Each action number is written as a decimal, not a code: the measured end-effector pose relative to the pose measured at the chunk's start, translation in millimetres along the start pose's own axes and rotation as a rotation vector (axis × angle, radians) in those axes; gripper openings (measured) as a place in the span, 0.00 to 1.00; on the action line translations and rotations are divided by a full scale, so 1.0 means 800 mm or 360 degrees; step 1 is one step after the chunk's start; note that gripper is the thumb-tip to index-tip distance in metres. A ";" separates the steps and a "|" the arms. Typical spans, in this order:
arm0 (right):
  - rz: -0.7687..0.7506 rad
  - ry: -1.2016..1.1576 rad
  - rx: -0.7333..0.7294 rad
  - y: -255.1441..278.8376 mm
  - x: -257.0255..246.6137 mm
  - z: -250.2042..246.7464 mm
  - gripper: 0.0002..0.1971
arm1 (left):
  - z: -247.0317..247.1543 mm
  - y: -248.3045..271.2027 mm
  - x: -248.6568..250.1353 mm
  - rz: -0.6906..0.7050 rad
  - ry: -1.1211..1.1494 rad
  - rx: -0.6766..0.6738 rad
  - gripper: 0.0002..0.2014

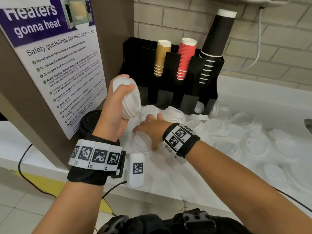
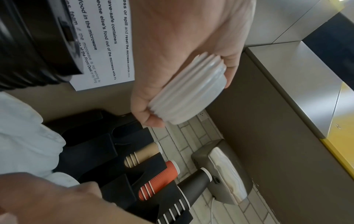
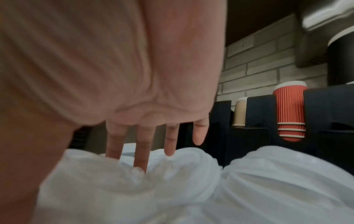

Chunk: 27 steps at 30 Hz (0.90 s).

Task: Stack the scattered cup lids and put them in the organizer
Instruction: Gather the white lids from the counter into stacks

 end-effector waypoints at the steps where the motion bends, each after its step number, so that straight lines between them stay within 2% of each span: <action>1: -0.0007 -0.0040 -0.0002 0.000 0.001 0.000 0.49 | -0.001 0.000 0.001 0.0002 -0.0001 0.0012 0.22; 6: -0.0010 -0.0222 0.0101 0.006 0.006 -0.008 0.43 | -0.003 -0.001 0.005 0.0015 0.0039 0.0019 0.22; 10: 0.0164 -0.0589 0.0288 0.034 0.029 -0.025 0.45 | -0.003 -0.003 0.007 0.0021 0.0033 0.0034 0.22; 12: 0.0236 -0.0641 0.0299 0.054 0.049 -0.031 0.45 | -0.004 -0.005 0.007 0.0020 0.0039 0.0039 0.22; 14: 0.0355 -0.0584 0.0224 0.071 0.068 -0.034 0.46 | -0.004 -0.008 0.006 0.0019 0.0042 0.0028 0.21; 16: 0.0528 -0.0358 0.0154 0.080 0.080 -0.034 0.49 | -0.004 -0.011 0.004 0.0018 0.0041 0.0006 0.20; 18: 0.0619 -0.0130 0.0216 0.081 0.080 -0.030 0.52 | -0.001 -0.013 0.001 0.0007 0.0041 -0.0014 0.19; 20: 0.0489 -0.0142 0.0384 0.071 0.067 -0.025 0.51 | 0.002 -0.016 -0.003 -0.0007 0.0035 -0.0007 0.20; 22: 0.0237 -0.0273 0.0427 0.052 0.043 -0.018 0.46 | 0.005 -0.019 -0.006 -0.0029 0.0018 0.0023 0.20; 25: -0.0064 -0.0179 0.0174 0.020 0.005 -0.001 0.45 | 0.011 -0.022 -0.011 -0.0060 -0.0014 0.0027 0.21; 27: -0.0131 -0.0041 0.0074 0.004 -0.008 0.007 0.46 | 0.012 -0.021 -0.015 -0.0072 -0.0028 0.0014 0.22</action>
Point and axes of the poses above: each hand's wrist, its own y-axis away from the middle knuckle, its own z-axis out of the palm, x = y × z, the point moved 1 cm from there along -y, towards the middle knuckle, and after that the axes turned 7 degrees about -z, right-handed, at the moved point
